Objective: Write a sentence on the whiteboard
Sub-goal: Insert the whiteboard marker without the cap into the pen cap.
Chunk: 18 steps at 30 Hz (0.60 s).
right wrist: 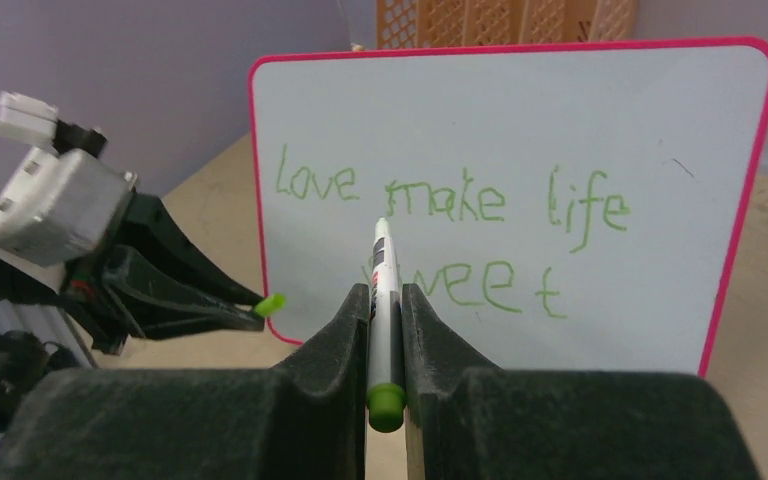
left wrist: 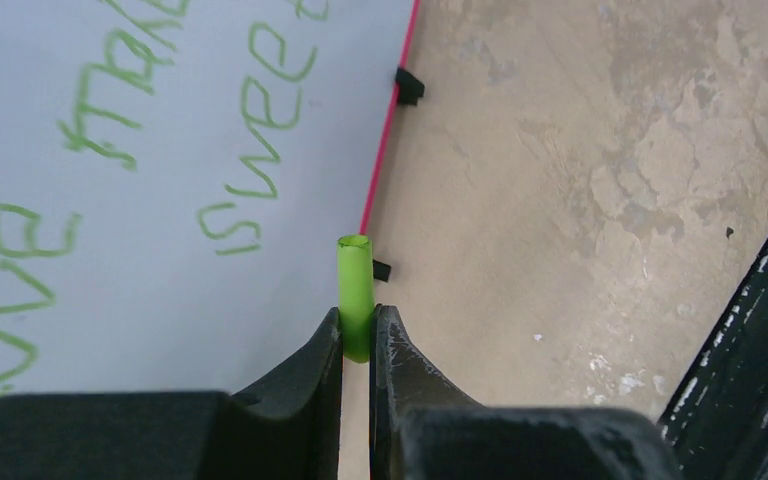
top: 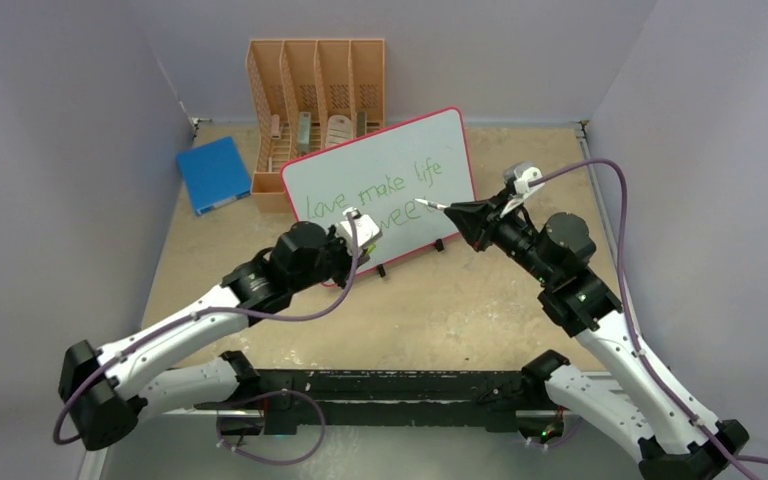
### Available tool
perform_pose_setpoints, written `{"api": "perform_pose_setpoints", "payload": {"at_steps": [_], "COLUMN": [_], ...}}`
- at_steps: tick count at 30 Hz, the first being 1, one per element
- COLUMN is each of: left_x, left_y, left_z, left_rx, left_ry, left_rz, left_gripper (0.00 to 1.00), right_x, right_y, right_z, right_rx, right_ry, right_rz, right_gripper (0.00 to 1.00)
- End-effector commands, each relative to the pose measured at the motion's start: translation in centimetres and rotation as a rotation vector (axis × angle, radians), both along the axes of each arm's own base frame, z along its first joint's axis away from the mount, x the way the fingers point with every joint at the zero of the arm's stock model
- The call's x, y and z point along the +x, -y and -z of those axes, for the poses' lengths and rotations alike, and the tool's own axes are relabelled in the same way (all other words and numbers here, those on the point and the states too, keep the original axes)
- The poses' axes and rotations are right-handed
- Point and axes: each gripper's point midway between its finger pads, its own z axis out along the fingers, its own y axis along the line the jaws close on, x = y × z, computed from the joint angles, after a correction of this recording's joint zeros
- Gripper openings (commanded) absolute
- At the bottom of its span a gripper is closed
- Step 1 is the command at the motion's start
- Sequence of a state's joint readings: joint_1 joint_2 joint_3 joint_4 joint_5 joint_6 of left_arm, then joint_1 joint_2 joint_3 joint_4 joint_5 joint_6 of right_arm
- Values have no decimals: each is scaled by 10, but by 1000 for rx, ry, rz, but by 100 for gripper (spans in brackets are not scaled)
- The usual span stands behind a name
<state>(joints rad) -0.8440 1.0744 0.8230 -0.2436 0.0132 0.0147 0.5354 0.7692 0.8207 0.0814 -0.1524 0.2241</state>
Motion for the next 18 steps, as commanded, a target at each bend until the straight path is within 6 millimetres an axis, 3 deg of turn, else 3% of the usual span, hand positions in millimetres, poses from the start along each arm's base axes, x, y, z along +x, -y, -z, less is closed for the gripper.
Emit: {"api": "perform_pose_setpoints", "payload": {"at_steps": [1, 7, 18], "left_x": [5, 2, -5], "left_y": [-9, -11, 3], "left_z": [-40, -56, -73], "left_rx": [4, 9, 20], "left_ry": [292, 456, 668], "left_rz": [93, 163, 322], "left_gripper": [0, 0, 0], "right_x": [-21, -35, -52], "right_y": [-9, -18, -37], "right_z": [-23, -23, -4], "right_rx": [-15, -52, -102], "right_ry": [51, 75, 77], "right_rz": [-120, -226, -405], "right_gripper": [0, 0, 0]}}
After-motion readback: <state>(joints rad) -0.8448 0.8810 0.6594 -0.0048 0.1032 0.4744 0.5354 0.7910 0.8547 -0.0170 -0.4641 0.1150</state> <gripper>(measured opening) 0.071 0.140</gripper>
